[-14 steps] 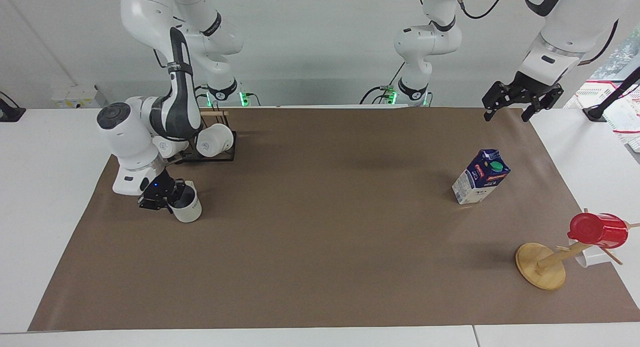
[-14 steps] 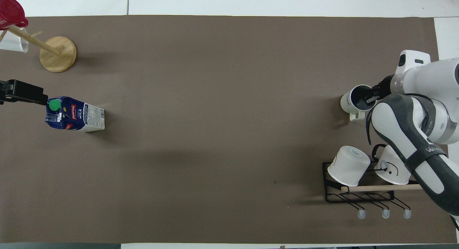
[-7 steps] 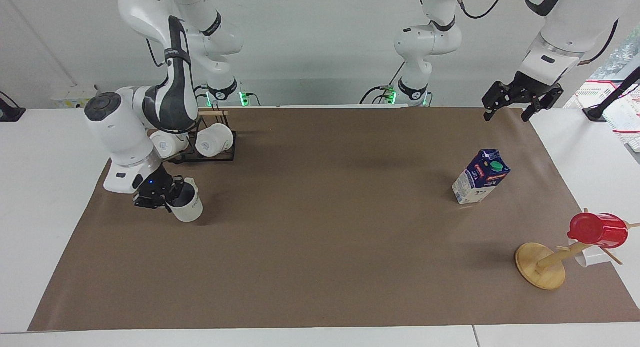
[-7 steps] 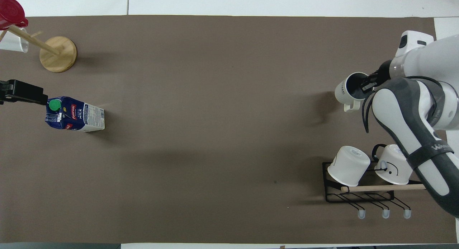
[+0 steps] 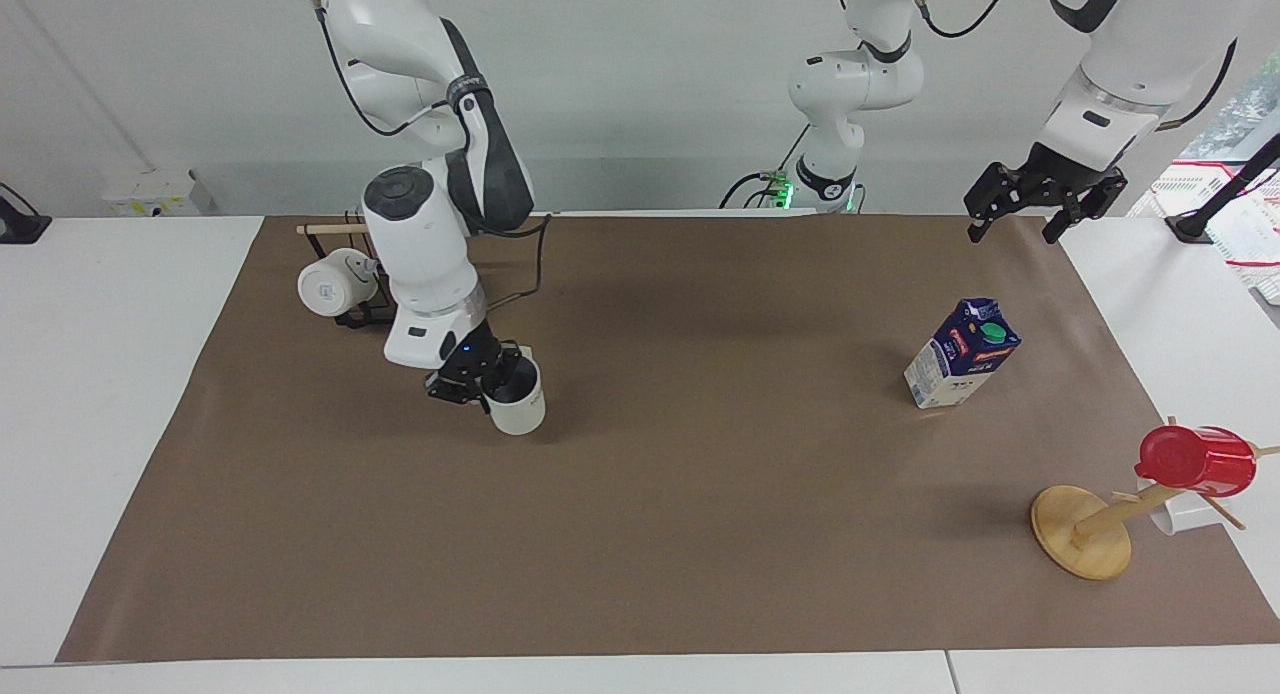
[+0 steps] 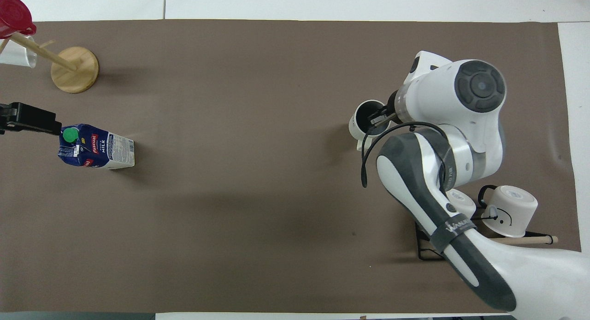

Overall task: Place cup and milk on table
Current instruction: 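Carry the white mug with the right gripper toward the table center and lower it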

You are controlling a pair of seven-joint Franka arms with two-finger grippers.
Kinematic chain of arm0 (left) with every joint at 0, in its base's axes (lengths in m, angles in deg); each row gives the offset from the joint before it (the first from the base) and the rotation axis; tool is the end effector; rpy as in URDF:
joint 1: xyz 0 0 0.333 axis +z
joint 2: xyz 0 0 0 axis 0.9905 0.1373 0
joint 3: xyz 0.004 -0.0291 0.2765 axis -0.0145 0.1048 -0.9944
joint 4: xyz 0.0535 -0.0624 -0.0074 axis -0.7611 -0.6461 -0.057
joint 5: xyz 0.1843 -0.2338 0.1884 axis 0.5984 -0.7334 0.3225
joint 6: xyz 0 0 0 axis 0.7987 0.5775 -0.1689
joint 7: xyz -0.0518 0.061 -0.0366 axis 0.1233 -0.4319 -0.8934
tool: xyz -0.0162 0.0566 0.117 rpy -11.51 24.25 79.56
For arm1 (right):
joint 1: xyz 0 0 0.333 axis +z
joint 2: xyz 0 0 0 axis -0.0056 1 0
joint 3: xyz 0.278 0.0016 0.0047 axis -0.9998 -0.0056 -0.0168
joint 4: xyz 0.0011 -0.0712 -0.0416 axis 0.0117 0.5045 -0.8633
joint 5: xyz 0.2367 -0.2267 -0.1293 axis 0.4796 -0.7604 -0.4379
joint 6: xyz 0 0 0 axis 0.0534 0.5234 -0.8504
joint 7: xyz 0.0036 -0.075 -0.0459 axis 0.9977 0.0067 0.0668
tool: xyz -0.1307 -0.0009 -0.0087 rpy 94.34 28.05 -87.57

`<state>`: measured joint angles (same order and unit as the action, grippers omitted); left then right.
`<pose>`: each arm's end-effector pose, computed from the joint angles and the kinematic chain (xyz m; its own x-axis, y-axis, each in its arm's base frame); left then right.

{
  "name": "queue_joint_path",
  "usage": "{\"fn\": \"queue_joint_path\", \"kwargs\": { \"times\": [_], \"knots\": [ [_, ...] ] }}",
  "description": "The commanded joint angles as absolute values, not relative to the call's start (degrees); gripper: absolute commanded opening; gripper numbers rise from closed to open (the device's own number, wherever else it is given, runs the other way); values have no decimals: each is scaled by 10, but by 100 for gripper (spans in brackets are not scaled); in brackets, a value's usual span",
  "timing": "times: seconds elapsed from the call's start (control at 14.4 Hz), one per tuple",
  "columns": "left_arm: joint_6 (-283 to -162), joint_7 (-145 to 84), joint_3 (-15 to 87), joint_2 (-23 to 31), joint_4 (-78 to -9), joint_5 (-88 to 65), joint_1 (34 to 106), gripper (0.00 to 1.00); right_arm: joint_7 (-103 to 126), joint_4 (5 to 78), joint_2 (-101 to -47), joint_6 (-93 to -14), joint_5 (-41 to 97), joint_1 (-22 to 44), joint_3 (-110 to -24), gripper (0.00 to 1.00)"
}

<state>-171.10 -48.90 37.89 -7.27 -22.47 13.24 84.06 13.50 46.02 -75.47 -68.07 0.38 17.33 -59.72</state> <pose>0.5013 -0.0311 0.5796 0.9940 -0.1096 -0.0054 -0.1095 -0.9940 0.0068 0.5612 0.1809 0.3606 0.8858 0.4283 0.1784 0.4377 -0.8990 -0.0152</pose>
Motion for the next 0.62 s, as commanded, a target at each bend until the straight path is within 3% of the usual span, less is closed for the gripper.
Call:
{"fn": "queue_joint_path", "kwargs": {
  "times": [0.0,0.55],
  "knots": [
    [-1718,-496,378,-88,-243,139,842,100,62,464,-733,-713,-26,218,-595,0],
    [-1717,-492,378,-89,-244,140,840,100,35,503,-727,-751,-55,235,-596,0]
  ]
}}
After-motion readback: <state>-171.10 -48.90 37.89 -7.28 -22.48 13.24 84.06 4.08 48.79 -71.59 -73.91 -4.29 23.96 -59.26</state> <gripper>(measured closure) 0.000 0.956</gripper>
